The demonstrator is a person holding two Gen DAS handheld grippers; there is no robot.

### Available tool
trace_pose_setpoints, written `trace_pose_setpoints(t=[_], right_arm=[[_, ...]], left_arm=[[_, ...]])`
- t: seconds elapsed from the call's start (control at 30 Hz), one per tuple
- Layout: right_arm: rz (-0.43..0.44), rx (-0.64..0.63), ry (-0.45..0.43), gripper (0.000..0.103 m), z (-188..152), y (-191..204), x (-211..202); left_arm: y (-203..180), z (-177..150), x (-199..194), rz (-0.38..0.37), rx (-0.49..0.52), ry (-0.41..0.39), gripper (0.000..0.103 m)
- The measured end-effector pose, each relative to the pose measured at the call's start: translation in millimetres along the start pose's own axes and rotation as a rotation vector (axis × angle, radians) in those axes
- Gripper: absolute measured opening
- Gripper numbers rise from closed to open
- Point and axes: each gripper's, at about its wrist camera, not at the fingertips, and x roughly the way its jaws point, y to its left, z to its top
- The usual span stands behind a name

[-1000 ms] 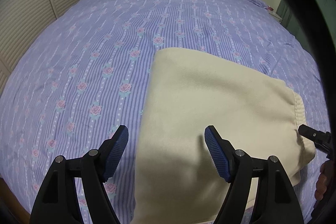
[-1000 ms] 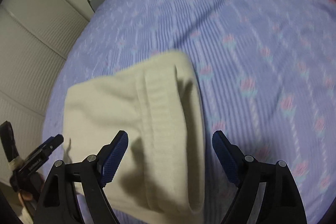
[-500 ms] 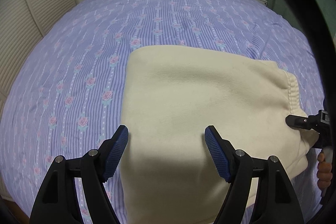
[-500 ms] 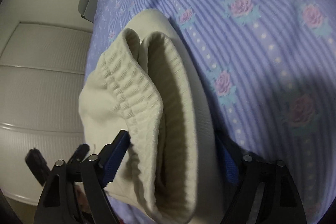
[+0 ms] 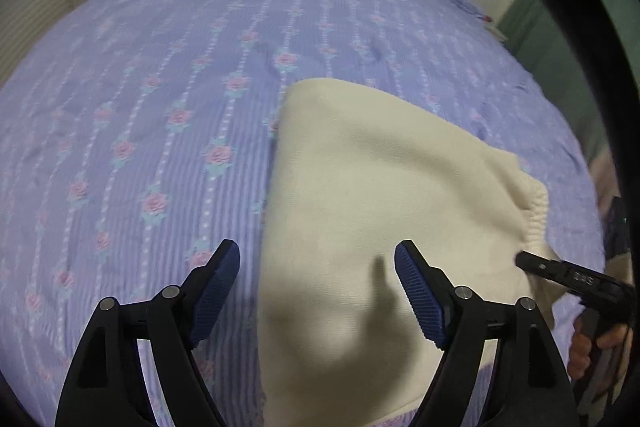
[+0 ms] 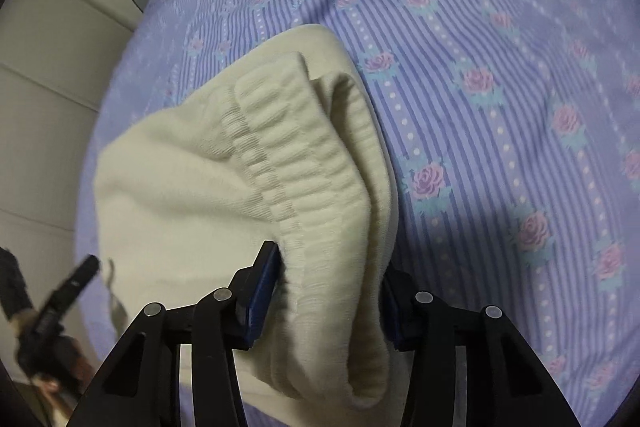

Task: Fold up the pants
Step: 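Grasp the bundle with the left gripper while the right gripper holds the waistband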

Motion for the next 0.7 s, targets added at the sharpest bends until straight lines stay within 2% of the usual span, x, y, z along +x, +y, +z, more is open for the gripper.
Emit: trace_pose_setpoints(t=[0.2,0.27,0.43,0.47,0.5,0.53,0.6,0.7], right_arm=[[-0.074,-0.039,-0.015,0.046,2.0,19.0,0.4],[-0.094,-0.056,-0.025,0.046,-0.1,22.5,-0.5],[-0.129,-0.093,-0.051,0.046,0.8,38.4,5.4],[-0.129,-0.093,-0.054,0.046,0.9,39.5,5.1],[-0.127,-0.091,-0.059,0.046,1.1,40.8,4.3],[-0.127,-0.092,-0.063,0.046,-5.3,31.4,1.0],[-0.128,-0.082,-0.071,0.046,-6.5,28.5,-1.3],[-0.127,-0.072,-0.094,0.045,-28.4,20.3,-23.1]], left_arm=[[18.7,3.0,30.0,-0.121,-0.029,0.069,0.082],[28.8,3.6,46.7,-0.183,-0.06,0.121,0.082],[36.8,-0.3,71.3,-0.328,-0.114,0.189,0.083],[36.0,0.0,74.1,-0.348,-0.116,0.204,0.078],[35.4,0.9,76.1,-0.369,-0.134,0.21,0.068],[35.9,0.8,75.8,-0.385,-0.156,0.221,0.065],[35.0,2.4,71.2,-0.391,-0.177,0.227,0.053],[33.3,4.0,56.0,-0.364,-0.179,0.211,0.039]])
